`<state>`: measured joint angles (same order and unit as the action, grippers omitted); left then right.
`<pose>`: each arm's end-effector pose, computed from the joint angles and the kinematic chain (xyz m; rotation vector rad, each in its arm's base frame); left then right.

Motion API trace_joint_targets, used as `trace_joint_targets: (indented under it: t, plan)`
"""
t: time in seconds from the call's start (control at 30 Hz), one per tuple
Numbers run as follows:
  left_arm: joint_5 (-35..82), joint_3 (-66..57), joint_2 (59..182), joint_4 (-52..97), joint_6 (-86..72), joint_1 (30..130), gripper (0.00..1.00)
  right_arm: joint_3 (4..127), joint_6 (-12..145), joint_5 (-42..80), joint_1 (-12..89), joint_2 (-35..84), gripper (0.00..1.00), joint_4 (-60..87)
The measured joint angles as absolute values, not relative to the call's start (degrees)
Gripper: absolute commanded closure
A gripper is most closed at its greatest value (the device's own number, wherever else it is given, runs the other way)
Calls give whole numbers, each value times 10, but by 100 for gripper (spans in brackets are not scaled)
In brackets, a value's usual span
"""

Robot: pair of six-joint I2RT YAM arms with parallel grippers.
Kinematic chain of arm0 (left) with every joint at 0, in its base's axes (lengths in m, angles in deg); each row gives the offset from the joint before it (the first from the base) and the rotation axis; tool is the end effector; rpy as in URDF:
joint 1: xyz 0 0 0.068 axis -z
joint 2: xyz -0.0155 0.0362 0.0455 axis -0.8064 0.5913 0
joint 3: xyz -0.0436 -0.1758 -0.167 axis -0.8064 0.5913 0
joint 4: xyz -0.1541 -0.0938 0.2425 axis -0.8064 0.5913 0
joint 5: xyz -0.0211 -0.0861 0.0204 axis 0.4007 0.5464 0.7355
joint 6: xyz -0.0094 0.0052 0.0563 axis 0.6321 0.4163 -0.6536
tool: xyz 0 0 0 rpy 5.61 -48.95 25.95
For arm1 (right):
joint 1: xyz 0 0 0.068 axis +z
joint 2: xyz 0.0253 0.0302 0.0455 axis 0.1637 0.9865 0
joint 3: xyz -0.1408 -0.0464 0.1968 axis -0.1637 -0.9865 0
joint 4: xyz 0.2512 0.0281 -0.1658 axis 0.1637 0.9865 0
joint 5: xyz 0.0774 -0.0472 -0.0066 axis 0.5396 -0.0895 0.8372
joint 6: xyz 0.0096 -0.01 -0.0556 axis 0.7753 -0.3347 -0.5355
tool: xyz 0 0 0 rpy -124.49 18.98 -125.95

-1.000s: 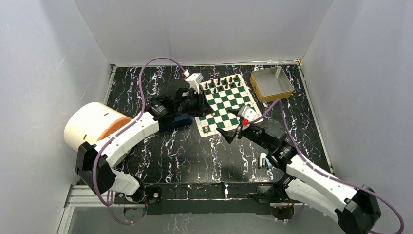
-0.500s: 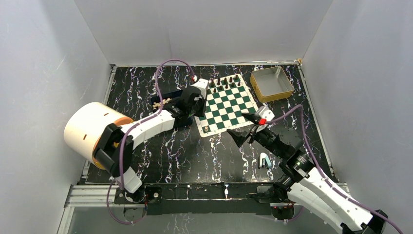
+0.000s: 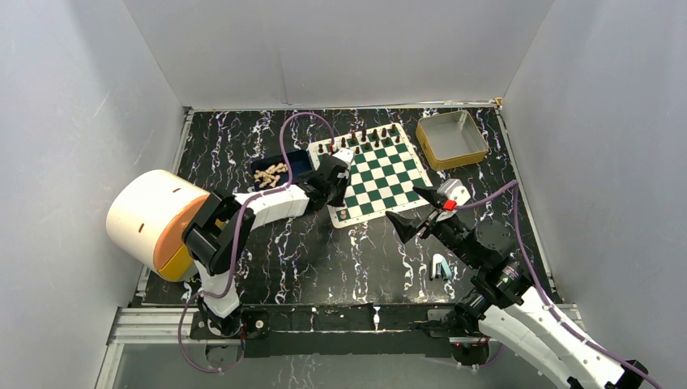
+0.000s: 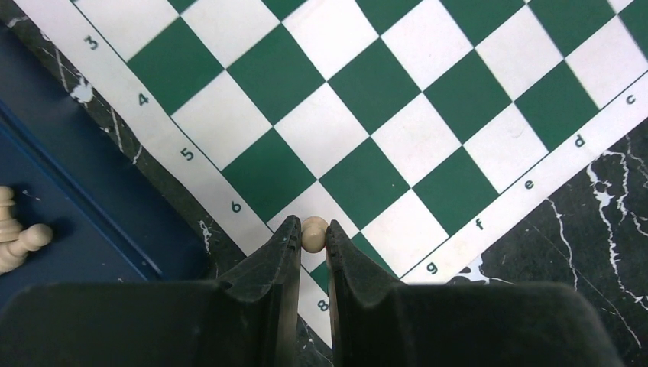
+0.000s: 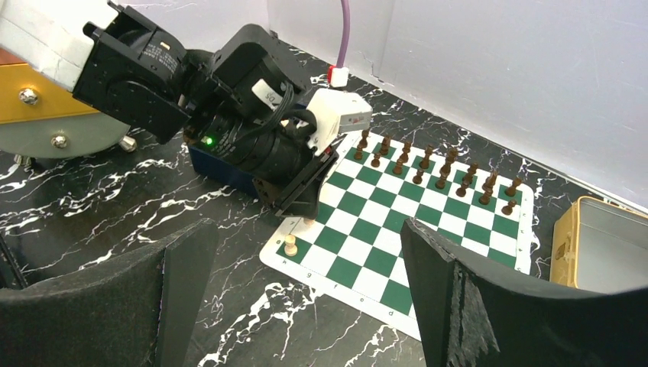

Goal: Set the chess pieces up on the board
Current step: Place the chess piece on the chessboard.

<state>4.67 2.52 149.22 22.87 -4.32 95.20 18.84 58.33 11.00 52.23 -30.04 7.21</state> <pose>0.3279 -0.2797 0.1391 0.4250 2.1875 -0.3322 0.1515 0.1396 0.3093 -0.5356 1.3455 0.5849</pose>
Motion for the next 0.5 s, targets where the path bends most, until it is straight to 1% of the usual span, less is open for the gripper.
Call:
trace_joint_targets:
  t: [0.3,0.5]
  plan:
    - [43,25,1521,220,-34,956,98,188,583,103,522,-300,1,72]
    - [41,26,1523,219,-34,957,95,188,583,102,522,-300,1,72]
